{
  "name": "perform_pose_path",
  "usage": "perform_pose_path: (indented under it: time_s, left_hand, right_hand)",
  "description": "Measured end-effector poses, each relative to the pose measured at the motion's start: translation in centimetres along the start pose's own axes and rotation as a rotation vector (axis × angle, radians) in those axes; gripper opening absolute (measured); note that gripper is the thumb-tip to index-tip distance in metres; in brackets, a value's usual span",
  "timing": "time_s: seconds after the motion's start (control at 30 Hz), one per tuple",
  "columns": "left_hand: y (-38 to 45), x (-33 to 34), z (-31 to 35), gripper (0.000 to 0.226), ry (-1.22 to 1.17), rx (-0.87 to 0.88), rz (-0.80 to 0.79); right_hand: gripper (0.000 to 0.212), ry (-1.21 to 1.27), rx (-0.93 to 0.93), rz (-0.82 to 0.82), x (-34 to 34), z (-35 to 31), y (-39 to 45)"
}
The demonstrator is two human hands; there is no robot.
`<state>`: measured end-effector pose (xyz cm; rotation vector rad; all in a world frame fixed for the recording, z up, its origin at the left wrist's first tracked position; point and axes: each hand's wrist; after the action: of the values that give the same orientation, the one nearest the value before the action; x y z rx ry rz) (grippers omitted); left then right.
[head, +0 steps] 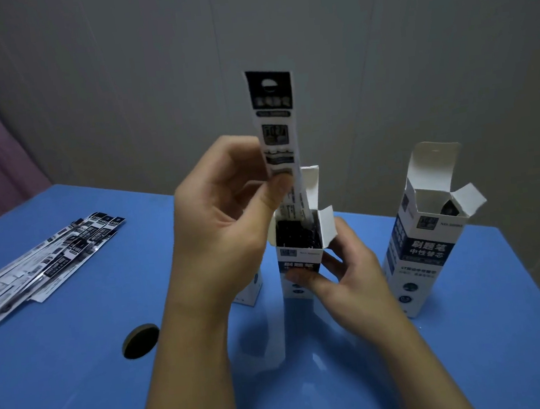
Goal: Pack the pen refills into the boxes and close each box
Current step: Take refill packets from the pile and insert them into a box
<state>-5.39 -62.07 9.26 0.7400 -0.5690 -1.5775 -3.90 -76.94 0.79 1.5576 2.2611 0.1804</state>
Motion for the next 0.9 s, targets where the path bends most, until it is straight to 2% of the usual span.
perform_pose_path:
  time_s: [0.23,0.3,0.43,0.57,0.7,0.8,0.9]
  left_hand:
    - [-0.2,-0.7,-0.9,0.019,0.466,-0.148,-0.137]
    - [-0.3,-0.9,-1.3,0.017,0.536,-0.169,-0.174]
    - [-0.3,-1.2,-1.1,0.025,0.472,-0.201,-0.183]
    - [0.0,-1.0,-0.4,0.021,0.355,-0.168,-0.095]
    - [0.0,-0.6,-1.0,0.012,0.729,-0.171,-0.167]
    - [-0.1,-0.8,-0.7,0.022,0.731,-0.252,-0.210]
    - [0.0,-1.1,0.1,0.025,0.678,-0.197,-0.167]
  right_hand:
    - [0.054,0.016,-0.002,-0.003,0.0,-0.1,-0.1]
    - [0.055,0.019,-0.004,0.000,-0.1,-0.1,0.0]
    - [0.055,0.022,-0.003,0.001,-0.1,-0.1,0.0]
    - [0.055,0.015,-0.006,-0.004,-0.1,-0.1,0.0]
    - [0.053,0.021,-0.010,-0.002,-0.1,-0.1,0.1]
    - [0.054,0.031,-0.009,0.002,-0.2,-0.1,0.1]
    - [0.054,0.022,-0.008,-0.011,-0.2,-0.1,0.1]
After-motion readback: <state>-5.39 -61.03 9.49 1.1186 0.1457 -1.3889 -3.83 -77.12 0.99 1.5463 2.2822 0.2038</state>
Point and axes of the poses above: each hand's wrist, its own y-axis towards the middle knuckle, its own x-axis out of the palm, z = x × y, and after that the axes turned 11 degrees about -z, right-handed
